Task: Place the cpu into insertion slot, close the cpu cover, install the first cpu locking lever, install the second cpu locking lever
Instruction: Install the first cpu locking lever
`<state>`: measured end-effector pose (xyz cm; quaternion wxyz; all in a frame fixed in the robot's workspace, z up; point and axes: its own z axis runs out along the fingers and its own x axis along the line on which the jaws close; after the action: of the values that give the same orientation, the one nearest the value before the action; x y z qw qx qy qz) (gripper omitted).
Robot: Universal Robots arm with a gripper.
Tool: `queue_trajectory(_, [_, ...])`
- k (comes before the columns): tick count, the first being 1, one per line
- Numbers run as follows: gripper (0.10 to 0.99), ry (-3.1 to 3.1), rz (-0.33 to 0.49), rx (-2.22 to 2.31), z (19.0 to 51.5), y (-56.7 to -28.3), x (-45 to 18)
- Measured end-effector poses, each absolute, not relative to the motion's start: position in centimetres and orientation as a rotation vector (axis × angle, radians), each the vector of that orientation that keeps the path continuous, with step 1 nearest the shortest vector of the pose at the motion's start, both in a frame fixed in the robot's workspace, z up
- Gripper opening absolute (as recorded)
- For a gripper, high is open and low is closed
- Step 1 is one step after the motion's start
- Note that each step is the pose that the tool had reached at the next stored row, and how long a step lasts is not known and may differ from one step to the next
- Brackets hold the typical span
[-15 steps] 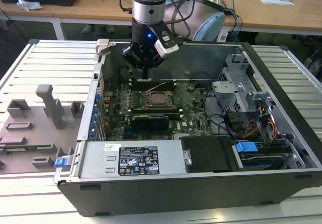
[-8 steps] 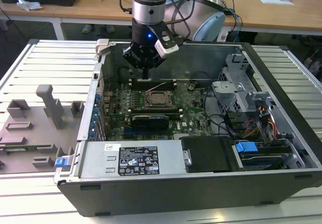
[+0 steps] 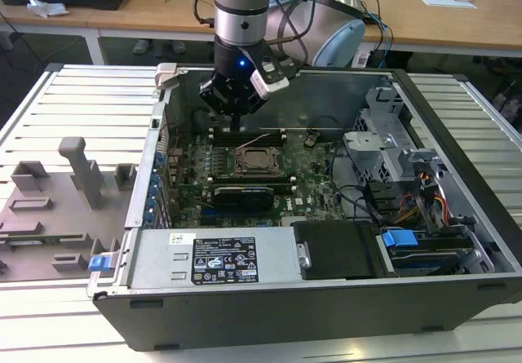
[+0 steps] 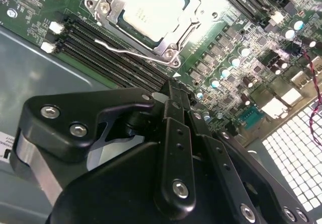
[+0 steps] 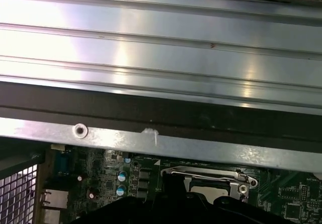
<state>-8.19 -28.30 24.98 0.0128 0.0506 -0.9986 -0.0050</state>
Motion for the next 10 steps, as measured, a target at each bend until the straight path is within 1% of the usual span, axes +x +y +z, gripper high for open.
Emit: queue_trajectory(10, [0.106, -3.112, -0.016, 0.158, 23.9, -28.3, -8.2])
